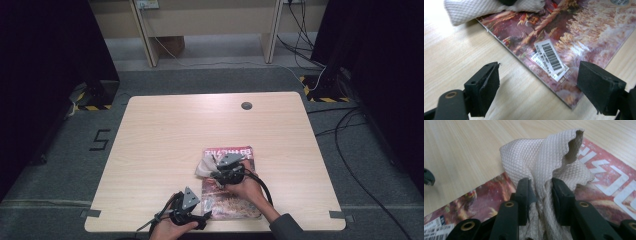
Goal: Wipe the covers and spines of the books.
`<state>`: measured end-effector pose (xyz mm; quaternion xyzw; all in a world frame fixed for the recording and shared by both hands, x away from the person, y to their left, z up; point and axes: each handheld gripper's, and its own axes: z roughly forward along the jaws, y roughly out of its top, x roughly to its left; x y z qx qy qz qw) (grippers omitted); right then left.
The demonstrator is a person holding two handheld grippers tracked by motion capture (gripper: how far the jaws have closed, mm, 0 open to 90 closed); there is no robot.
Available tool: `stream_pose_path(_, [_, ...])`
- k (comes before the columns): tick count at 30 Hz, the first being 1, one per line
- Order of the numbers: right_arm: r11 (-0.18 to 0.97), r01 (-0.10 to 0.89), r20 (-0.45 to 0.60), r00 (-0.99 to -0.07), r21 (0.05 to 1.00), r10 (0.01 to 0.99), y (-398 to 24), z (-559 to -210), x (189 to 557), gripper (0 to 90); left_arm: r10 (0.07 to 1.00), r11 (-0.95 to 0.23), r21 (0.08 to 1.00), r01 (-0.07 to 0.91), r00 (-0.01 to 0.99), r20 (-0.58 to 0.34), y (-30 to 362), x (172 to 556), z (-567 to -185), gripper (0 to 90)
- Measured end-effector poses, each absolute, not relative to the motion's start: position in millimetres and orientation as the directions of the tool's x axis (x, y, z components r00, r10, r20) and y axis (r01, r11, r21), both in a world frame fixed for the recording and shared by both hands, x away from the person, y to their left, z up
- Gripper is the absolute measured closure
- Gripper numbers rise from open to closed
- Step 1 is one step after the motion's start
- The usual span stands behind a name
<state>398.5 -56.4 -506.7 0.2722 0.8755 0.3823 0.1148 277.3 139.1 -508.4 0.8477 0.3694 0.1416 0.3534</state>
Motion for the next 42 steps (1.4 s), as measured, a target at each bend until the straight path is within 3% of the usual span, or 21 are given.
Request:
stream_pose_path(23, [0.601, 0.360, -0.011, -0.852, 0.713, 0.523, -55.8, -504.1, 381.4, 68.8, 0.731, -0.499, 0.708, 0.499, 0.682, 0.036, 159.2, 275.1, -503.7, 15.4])
stream_pose_path(35, [0.599, 0.389, -0.034, -0.819, 0.700, 0.573, -66.7, -502.0, 384.8, 69.0, 0.754, -0.482, 0.714, 0.508, 0.655, 0.044, 175.9, 276.8, -502.1, 15.4])
stream_pose_path(42, [0.614, 0.373, -0.014, -0.847, 0.695, 0.531, -59.0, -501.6, 369.4, 69.0, 0.761, -0.478, 0.715, 0.510, 0.647, 0.047, 179.7, 276.1, -502.1, 15.4])
